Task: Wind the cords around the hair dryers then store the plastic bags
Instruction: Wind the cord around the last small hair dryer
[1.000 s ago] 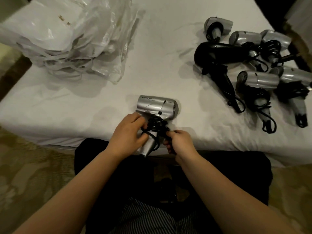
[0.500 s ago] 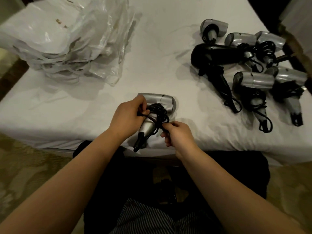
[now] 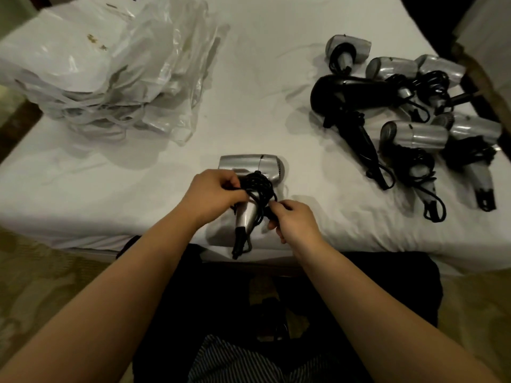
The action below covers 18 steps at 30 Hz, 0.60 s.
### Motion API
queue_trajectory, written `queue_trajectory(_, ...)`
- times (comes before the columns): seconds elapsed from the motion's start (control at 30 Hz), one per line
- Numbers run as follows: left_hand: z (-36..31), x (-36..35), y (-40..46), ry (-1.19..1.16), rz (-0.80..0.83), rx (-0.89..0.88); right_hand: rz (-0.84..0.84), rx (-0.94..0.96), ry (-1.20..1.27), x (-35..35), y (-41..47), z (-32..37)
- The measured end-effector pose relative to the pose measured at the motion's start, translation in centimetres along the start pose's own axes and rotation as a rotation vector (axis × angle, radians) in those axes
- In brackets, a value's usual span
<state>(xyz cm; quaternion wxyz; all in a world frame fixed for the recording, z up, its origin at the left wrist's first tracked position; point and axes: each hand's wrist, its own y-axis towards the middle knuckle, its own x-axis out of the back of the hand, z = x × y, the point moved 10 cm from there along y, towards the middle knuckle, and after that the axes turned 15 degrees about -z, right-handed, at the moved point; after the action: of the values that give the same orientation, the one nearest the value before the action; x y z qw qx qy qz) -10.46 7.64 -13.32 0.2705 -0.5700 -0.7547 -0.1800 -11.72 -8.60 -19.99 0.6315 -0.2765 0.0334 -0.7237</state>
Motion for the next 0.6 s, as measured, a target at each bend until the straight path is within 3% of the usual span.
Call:
queue_trajectory(0.17,-0.5,-0.2,-0.9,0.089,-0.160,-0.070,0.100,-0.197,0.133,-1.3,0.0,-0.6)
queue_trajectory(0.37,1.1,-0.7,-1.2,0.078,-0.264,-0.052,0.045,-0.171,0.051,-1.3,0.7,-1.1)
queue_trajectory(0.5,-2.2,-2.7,-1.2,0.244,-0.080,-0.434,-0.086,0.002,-0.089,0.1,1.6,-0.4)
queue_trajectory(0.6,-2.8,-4.0,-0.7,0.378,0.097,-0.501,-0.148,0.078,-0.065,1.0,1.4,-0.1)
